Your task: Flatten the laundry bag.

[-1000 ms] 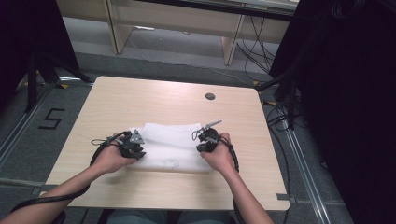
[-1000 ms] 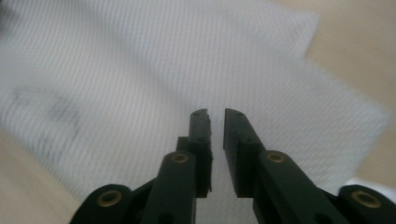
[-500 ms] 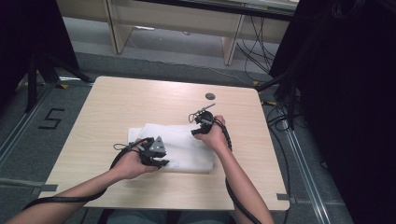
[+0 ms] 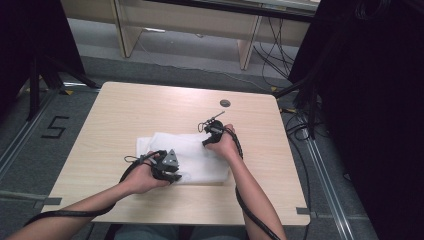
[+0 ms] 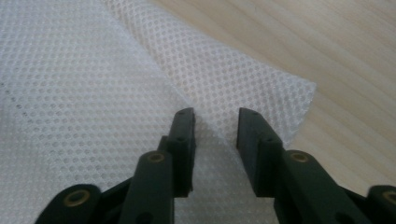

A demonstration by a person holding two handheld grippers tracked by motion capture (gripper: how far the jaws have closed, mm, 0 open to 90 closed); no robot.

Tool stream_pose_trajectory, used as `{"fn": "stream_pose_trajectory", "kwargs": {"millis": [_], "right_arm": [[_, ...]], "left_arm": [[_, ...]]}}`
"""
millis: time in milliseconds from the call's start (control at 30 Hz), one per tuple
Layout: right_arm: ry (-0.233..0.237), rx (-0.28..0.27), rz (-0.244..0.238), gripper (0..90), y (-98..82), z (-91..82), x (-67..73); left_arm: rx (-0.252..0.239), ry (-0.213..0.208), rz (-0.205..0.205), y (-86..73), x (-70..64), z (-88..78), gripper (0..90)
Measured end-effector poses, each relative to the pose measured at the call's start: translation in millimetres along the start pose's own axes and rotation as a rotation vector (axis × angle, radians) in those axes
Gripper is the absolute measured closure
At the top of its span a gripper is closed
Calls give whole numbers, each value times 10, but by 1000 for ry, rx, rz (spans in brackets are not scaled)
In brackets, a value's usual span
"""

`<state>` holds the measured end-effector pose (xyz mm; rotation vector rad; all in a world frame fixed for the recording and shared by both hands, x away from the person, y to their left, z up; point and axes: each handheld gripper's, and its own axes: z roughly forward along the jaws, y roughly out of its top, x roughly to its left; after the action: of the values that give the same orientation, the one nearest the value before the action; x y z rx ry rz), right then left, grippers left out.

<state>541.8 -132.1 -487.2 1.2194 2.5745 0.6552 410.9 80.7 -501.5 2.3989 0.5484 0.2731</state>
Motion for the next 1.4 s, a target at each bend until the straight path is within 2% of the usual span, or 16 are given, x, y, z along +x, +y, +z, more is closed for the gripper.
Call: {"fn": "stream_pose_trajectory", "kwargs": {"millis": [100, 167, 233, 300, 333, 467, 633, 667, 700, 833, 900, 967, 1100, 1200, 1367, 1400], "right_arm": [[22, -1, -16, 817, 1, -5, 22], [21, 5, -17, 823, 6, -7, 34], [10, 21, -25, 814, 29, -5, 55], [6, 34, -31, 742, 66, -15, 60], [-2, 28, -26, 681, 88, -24, 50], [-39, -21, 0, 488, 172, -46, -44], [-18, 16, 1, 457, 139, 34, -83], [-9, 21, 31, 469, 124, 47, -63], [-16, 4, 10, 478, 116, 52, -76], [11, -1, 1, 506, 126, 31, -49], [33, 14, -16, 541, 136, 15, -18], [56, 64, -22, 633, 123, 27, 44], [88, 67, -45, 797, 126, 24, 58], [69, 110, -61, 895, 143, 0, 152], [70, 113, -103, 899, 161, -45, 184], [74, 108, -96, 898, 165, -71, 196]], "left_arm": [[24, -2, 29, -2, 20, -18, 687], [-11, 13, -11, -11, -6, 1, 695], [22, 15, 30, -12, 21, -26, 708], [21, 15, 50, -9, 26, -29, 711], [-10, 23, 15, -13, 2, -9, 711], [-10, 51, 13, -11, 5, -16, 713], [-9, -13, -3, -17, -13, 3, 713], [2, -18, 11, -14, -2, -3, 713], [21, -17, 37, -10, 15, -15, 713], [-10, -2, 14, -12, 0, 0, 713], [20, -13, 35, -9, 15, -16, 713], [5, -11, 11, -10, 1, -6, 713], [-2, -11, 1, -12, -2, -1, 713], [-9, -7, -7, -15, -9, 3, 713], [-8, -10, 2, -15, -9, 2, 713], [18, -12, 32, -10, 12, -15, 713]]}}
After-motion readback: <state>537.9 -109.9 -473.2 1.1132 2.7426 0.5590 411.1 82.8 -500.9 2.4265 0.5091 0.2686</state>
